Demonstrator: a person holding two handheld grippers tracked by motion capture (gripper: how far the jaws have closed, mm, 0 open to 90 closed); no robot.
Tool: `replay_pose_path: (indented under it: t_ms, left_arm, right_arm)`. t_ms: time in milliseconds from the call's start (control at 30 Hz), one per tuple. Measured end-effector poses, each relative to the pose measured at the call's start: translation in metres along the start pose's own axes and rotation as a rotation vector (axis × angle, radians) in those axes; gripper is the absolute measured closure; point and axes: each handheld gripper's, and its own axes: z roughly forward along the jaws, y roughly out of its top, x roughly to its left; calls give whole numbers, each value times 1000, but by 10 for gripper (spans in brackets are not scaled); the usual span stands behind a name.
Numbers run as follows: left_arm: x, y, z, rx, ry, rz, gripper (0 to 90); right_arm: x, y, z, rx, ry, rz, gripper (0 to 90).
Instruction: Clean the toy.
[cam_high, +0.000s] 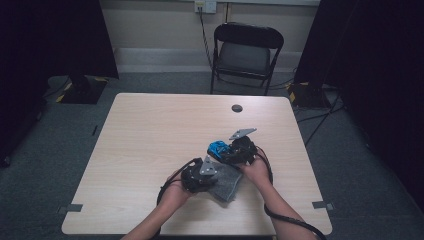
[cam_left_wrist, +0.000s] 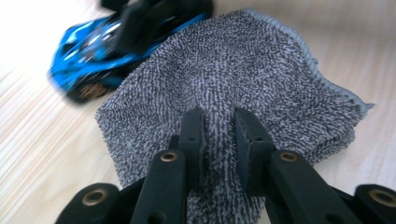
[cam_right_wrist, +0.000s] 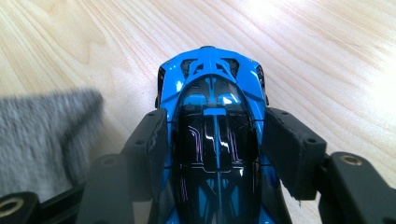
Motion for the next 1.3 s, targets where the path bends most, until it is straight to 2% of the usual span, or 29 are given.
replay_pose_path:
  t_ms: [67, 100, 267, 300, 333, 367, 500, 533, 600, 700, 833, 867, 900, 967, 1100, 1133, 1300]
  left_arm:
    - [-1, 2, 6, -1, -18, 7, 731]
    - [-1, 2, 10, 1, -11, 7, 703]
    - [7, -3, 13, 20, 64, -68, 453]
    - [7, -5, 12, 18, 67, -84, 434]
    - [8, -7, 9, 39, 66, -103, 423]
    - [7, -8, 9, 33, 64, -113, 408]
    - [5, -13, 8, 29, 45, -135, 407]
    - [5, -13, 9, 32, 39, -129, 408]
    - [4, -13, 13, 31, 27, -142, 430]
    - [10, -12, 22, 18, 35, -163, 510]
    - [17, -5, 27, 30, 56, -140, 633]
    - [20, -2, 29, 41, 70, -128, 633]
    - [23, 2, 32, 45, 72, -131, 674]
    - [27, 5, 35, 55, 89, -119, 703]
    - [32, 7, 37, 59, 107, -123, 758]
    - [36, 6, 37, 50, 108, -138, 767]
    - [45, 4, 36, 62, 140, -140, 788]
  right_arm:
    - [0, 0, 0, -1, -1, 4, 410]
    - [0, 0, 0, -2, -2, 4, 410]
    - [0, -2, 0, -11, 0, 9, 410]
    - [0, -2, 0, -13, -2, 11, 410]
    - [0, -2, 0, -13, -4, 11, 410]
    - [0, -2, 0, -14, -4, 10, 410]
    - [1, -2, 1, -18, -7, 15, 410]
    - [1, -2, 1, -18, -7, 15, 410]
    - [1, -1, 1, -17, -11, 13, 410]
    - [2, -1, 2, -18, -14, 13, 410]
    - [3, -1, 1, -18, -19, 14, 413]
    - [3, -1, 1, -18, -21, 15, 413]
    - [3, -1, 1, -19, -22, 17, 414]
    - [4, -1, 1, -23, -24, 17, 415]
    - [3, -2, 1, -28, -23, 14, 415]
    - [3, -3, 1, -34, -23, 11, 416]
    - [4, -2, 1, -28, -25, 6, 418]
